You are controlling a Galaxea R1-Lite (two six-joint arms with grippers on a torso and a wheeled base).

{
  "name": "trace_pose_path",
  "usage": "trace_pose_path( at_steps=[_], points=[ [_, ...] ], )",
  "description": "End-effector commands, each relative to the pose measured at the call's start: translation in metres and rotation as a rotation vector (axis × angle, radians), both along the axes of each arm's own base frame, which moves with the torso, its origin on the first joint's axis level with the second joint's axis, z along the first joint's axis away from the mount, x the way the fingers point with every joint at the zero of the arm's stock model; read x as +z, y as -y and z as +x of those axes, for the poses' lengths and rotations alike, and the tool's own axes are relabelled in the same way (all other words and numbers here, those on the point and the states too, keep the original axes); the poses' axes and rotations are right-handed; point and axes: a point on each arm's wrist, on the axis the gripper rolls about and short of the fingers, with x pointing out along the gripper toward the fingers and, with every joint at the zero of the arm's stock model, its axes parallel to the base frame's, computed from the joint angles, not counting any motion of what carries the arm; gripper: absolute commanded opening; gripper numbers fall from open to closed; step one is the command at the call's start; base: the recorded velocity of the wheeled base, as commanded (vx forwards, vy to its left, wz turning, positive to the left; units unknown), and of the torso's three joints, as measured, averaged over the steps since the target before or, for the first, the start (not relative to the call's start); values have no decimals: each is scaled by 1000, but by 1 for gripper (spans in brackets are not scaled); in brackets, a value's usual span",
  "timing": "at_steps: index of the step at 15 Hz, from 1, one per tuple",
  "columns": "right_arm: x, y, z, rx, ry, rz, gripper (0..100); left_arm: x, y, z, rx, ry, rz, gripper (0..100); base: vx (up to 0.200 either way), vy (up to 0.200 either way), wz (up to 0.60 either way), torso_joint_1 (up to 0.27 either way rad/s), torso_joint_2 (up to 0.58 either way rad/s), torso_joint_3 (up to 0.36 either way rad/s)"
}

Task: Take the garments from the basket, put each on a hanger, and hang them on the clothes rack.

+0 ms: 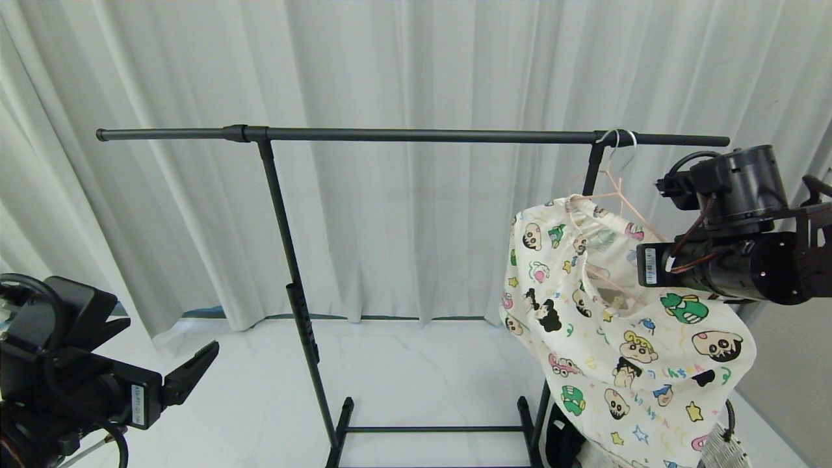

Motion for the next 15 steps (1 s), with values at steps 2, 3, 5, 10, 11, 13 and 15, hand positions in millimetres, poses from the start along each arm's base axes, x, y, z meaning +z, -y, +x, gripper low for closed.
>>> trace_pose_path(
  at_steps=[2,3,5,10,11,13,15],
  points=[
    [4,-12,-6,43,14,3,0,1,0,1,0,3,2,100,0,0,0,0,0,0],
    [5,-13,-3,41,20,0,0,1,0,1,0,4,2,100,0,0,0,0,0,0],
    [7,-16,2,35,32,2,0,0,0,1,-3,-3,2,100,0,0,0,0,0,0],
    [12,-24,20,30,56,13,0,-3,6,4,-40,-22,3,100,160,0,0,-5,1,4],
    [14,-25,22,30,61,16,0,-4,8,3,-54,-25,3,100,200,0,0,12,2,-2],
    [17,-26,23,30,71,18,0,-4,11,3,-75,-25,4,100,200,0,0,7,2,0],
    [18,-26,24,31,76,19,0,-4,13,3,-89,-25,4,100,200,0,0,2,7,2]
  ],
)
